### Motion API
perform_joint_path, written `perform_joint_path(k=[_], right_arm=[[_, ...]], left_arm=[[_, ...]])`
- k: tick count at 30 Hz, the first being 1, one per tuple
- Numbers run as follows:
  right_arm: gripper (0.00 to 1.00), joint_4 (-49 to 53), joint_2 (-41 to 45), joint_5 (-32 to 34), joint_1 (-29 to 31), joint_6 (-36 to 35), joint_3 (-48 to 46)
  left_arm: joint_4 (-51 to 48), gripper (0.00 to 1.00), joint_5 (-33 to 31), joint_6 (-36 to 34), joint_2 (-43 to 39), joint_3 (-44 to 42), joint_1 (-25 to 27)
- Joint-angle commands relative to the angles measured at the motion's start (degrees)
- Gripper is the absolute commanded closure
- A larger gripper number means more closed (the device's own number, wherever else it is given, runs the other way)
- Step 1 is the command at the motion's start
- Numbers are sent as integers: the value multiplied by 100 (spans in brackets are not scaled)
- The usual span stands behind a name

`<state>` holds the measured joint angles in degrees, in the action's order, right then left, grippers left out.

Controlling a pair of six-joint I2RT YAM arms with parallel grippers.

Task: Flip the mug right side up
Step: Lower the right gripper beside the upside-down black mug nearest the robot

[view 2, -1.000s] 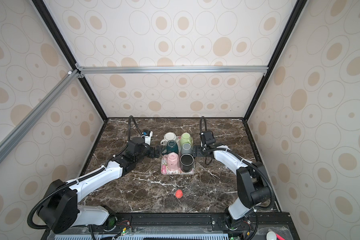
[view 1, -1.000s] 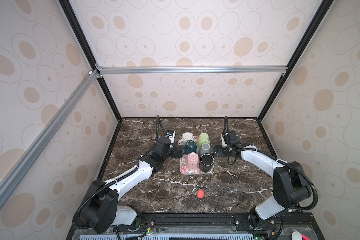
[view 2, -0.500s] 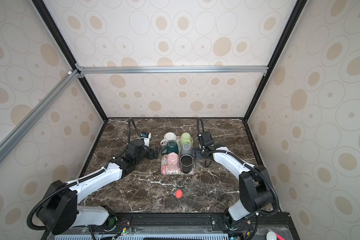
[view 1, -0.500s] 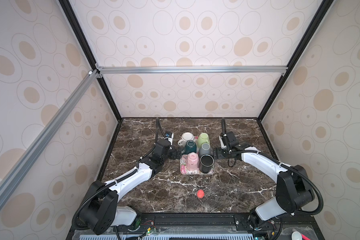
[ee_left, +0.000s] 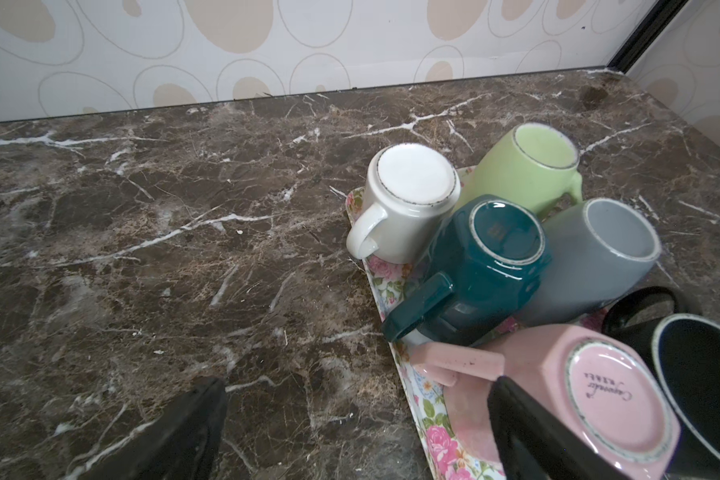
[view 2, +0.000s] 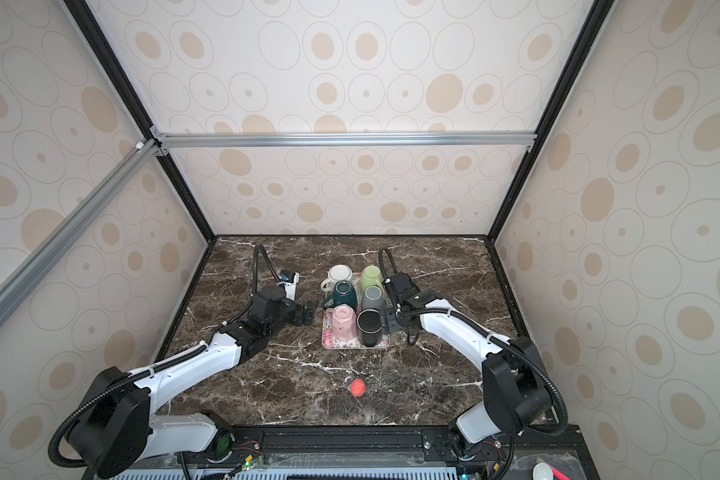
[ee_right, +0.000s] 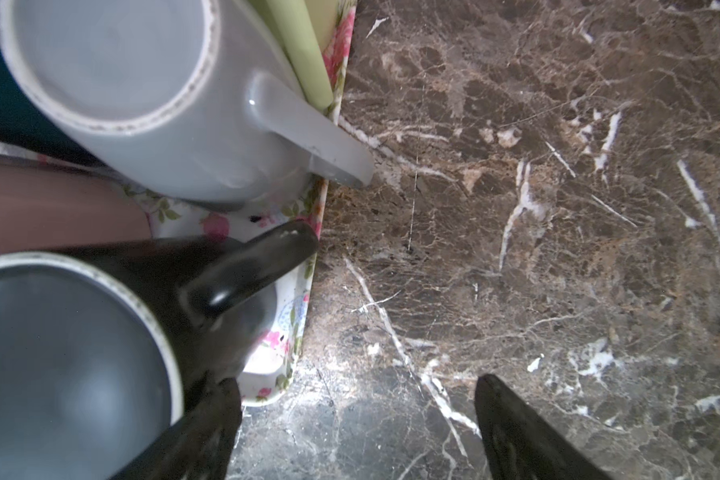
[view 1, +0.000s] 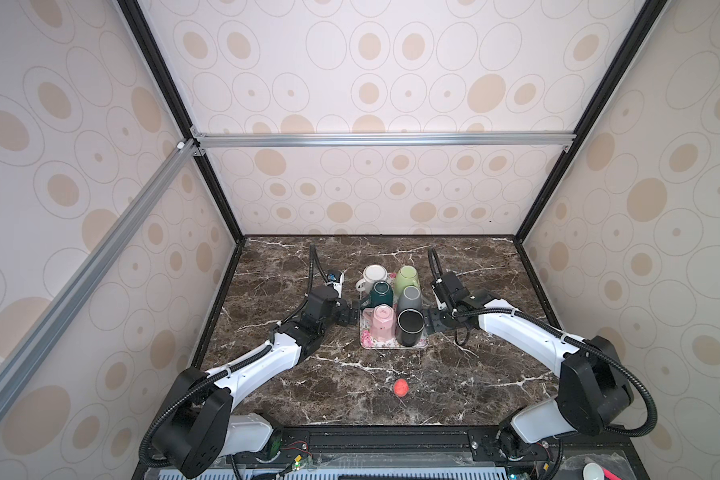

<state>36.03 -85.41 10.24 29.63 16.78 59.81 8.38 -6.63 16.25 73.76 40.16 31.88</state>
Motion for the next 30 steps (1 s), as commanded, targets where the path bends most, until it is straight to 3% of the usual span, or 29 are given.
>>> perform_joint_path(k=[1,19,30], right_arm=[[9,270,70,-91,47,164,79],[8,154,-965,452,-150,544,1180],[8,128,-1299,780,-148,516,1115]], left_arm=[[145,2,-68,-94,-205,-51,35],[310,2,-145,50,-849,-472,38],[362,2,-329,15,-951,-607,38]])
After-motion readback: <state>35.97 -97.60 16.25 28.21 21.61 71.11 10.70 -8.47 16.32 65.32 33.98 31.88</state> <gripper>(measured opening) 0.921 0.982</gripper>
